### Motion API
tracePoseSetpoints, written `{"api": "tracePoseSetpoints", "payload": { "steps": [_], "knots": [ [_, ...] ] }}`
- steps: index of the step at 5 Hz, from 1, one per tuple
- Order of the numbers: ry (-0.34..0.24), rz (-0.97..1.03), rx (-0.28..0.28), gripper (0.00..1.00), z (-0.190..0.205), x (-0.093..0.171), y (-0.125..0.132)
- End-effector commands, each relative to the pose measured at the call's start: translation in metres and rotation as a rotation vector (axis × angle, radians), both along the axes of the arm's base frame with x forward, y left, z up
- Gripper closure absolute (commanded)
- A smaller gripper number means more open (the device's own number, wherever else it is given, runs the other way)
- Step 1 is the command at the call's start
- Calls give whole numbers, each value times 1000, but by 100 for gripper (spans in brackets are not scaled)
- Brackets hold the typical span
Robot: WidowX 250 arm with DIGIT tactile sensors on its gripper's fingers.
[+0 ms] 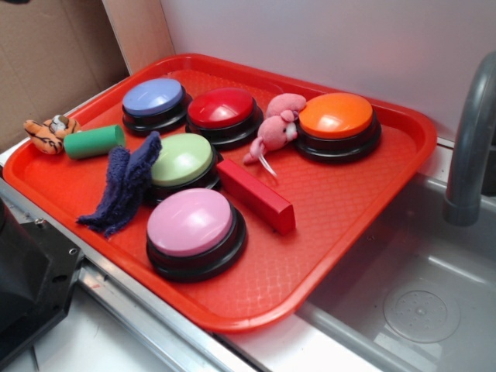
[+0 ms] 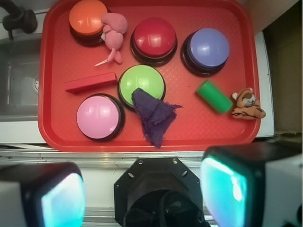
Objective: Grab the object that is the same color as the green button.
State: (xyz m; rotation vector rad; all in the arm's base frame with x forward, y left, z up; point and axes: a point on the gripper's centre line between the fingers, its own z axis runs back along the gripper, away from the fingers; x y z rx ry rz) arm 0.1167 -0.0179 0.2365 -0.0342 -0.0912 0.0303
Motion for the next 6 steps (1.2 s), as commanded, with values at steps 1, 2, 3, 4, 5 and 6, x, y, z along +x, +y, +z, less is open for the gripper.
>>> {"api": "tracePoseSetpoints", "payload": {
  "steps": [1, 2, 3, 4, 5, 6],
  "knots": [
    [0, 0, 0, 0, 0, 0, 0],
    [-31, -50, 16, 0, -10, 8, 9],
    [-70, -100, 11, 0, -26, 16, 20],
    [-47, -140, 11, 0, -52, 26, 41],
    [-142, -257, 71, 0, -87, 46, 55],
    [-117, -319, 74, 0, -111, 57, 67]
  ]
}}
